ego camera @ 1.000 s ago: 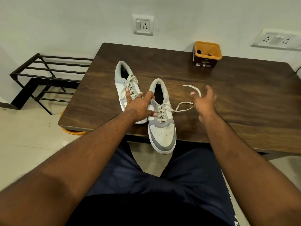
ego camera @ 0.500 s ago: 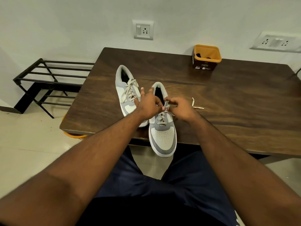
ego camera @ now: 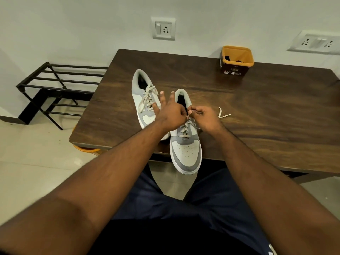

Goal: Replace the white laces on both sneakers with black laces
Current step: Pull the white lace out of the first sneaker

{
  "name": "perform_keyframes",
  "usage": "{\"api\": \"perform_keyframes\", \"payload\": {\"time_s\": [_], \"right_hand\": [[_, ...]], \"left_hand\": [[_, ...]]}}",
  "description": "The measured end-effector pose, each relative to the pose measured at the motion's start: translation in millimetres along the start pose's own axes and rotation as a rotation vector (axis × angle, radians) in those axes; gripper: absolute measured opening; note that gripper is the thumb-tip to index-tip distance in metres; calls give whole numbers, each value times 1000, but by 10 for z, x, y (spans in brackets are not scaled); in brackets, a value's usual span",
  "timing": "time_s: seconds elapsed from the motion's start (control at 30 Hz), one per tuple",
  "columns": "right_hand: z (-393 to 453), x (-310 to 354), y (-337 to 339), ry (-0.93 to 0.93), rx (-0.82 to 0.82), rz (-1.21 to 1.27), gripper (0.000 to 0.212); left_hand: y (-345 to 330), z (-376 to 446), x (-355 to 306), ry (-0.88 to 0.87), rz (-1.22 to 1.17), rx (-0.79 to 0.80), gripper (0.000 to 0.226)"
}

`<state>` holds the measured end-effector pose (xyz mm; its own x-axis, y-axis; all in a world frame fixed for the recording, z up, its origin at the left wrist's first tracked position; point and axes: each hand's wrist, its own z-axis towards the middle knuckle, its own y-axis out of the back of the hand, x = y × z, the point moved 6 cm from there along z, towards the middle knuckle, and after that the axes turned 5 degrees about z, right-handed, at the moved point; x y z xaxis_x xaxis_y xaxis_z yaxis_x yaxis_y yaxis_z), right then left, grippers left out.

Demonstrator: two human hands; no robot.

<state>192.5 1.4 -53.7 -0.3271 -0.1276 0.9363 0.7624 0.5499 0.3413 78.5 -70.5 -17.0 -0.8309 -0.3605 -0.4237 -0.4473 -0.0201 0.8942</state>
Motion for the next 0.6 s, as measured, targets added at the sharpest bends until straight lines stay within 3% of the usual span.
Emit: {"api": "perform_keyframes", "payload": {"time_s": [0.07, 0.13, 0.27, 0.33, 0.47, 0.6], "right_hand": [[-5, 0, -1, 4, 4, 28, 19], [-5, -5, -2, 1, 2, 35, 20], [-32, -9, 9, -15, -27, 80, 14], [-40, -18, -5, -11, -31, 101, 13], [-20, -34, -54, 23, -23, 109, 13], [-6, -66, -67, 35, 10, 117, 14]], "left_hand": [[7, 46, -25, 22, 30, 41, 8], [50, 34, 21, 63, -46, -32, 8], [58, -159, 393, 362, -559, -380, 9], [35, -274, 490, 424, -660, -478, 4], [58, -244, 239, 235, -271, -289, 33], [43, -61, 11, 49, 144, -99, 19]]}}
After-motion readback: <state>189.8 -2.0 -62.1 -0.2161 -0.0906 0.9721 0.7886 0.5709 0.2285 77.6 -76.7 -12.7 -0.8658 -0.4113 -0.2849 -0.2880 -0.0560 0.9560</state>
